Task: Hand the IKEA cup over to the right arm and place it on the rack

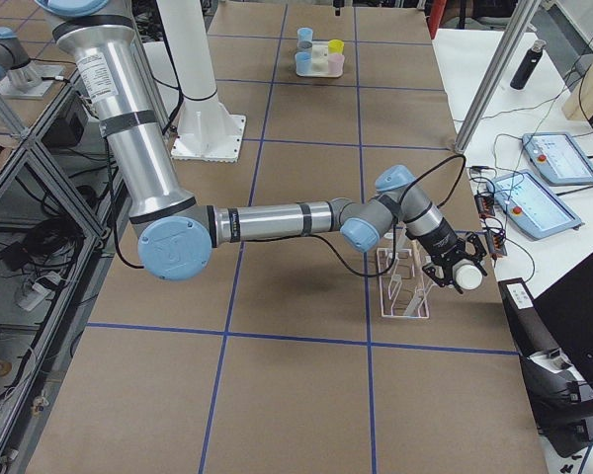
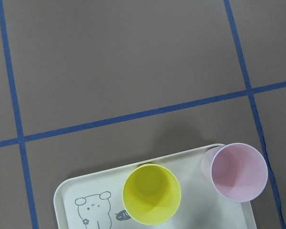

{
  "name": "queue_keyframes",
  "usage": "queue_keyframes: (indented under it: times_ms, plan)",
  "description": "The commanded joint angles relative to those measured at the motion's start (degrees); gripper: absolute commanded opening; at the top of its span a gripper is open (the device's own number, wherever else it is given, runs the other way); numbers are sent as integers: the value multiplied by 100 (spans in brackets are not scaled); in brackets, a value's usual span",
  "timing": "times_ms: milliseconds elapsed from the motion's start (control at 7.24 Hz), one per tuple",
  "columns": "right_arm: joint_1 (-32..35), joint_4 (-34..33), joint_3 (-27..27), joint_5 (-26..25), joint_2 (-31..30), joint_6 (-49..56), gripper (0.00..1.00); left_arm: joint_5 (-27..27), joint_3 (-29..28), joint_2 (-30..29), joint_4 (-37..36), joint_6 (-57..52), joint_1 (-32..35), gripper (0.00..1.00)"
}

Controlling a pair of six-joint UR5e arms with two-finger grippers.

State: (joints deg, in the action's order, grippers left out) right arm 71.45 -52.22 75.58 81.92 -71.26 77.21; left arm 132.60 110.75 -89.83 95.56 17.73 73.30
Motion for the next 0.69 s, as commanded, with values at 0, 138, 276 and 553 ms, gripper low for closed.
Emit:
queue_keyframes:
  times_ms: [0, 138, 276, 553]
  plan:
    - [-122, -8, -60, -53, -11, 13, 0, 2, 0, -8, 7, 2, 0, 100]
    - [-183, -17, -61, -254, -54, 13, 0, 2, 0, 0, 7, 2, 0, 100]
    - [-245, -17, -61, -386, -90, 65, 0, 2, 0, -8, 7, 2, 0, 100]
    - [-254, 1, -43, -414, -212, 285, 0, 11, 0, -8, 7, 2, -9, 100]
